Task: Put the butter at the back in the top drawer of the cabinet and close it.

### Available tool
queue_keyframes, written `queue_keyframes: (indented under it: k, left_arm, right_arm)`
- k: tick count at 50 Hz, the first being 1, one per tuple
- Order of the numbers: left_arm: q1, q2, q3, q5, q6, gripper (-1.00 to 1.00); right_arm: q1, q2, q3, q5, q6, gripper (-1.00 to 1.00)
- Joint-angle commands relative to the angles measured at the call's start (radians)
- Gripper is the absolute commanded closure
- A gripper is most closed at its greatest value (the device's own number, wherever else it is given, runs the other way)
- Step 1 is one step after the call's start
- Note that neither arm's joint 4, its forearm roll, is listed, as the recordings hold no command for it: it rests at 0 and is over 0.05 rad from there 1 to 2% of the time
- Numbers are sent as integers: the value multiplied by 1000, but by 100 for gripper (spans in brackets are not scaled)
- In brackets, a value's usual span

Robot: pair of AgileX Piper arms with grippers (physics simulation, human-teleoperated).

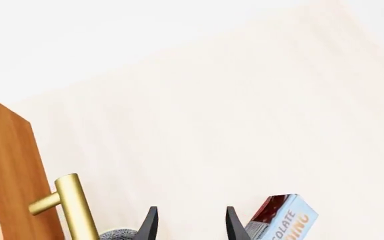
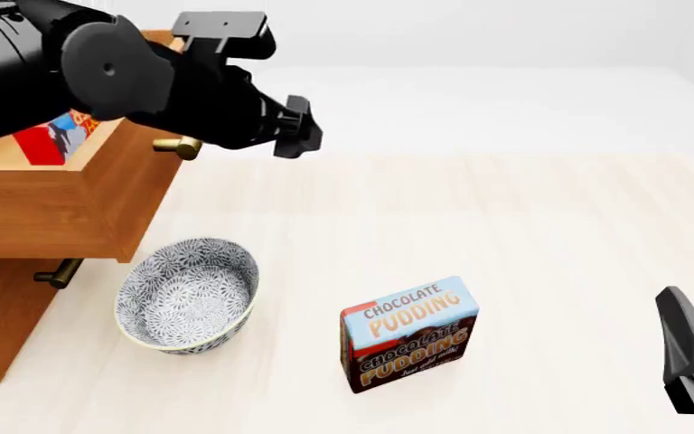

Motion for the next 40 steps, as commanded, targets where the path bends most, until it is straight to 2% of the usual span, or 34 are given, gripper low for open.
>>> queue_keyframes:
  k: [1, 40]
  left_arm:
    - [27, -1, 19, -10, 6, -100]
    - [85, -13, 47, -22, 14, -100]
  right_arm:
    - [0, 0, 0, 0, 0, -100]
    - [0, 0, 0, 0, 0, -100]
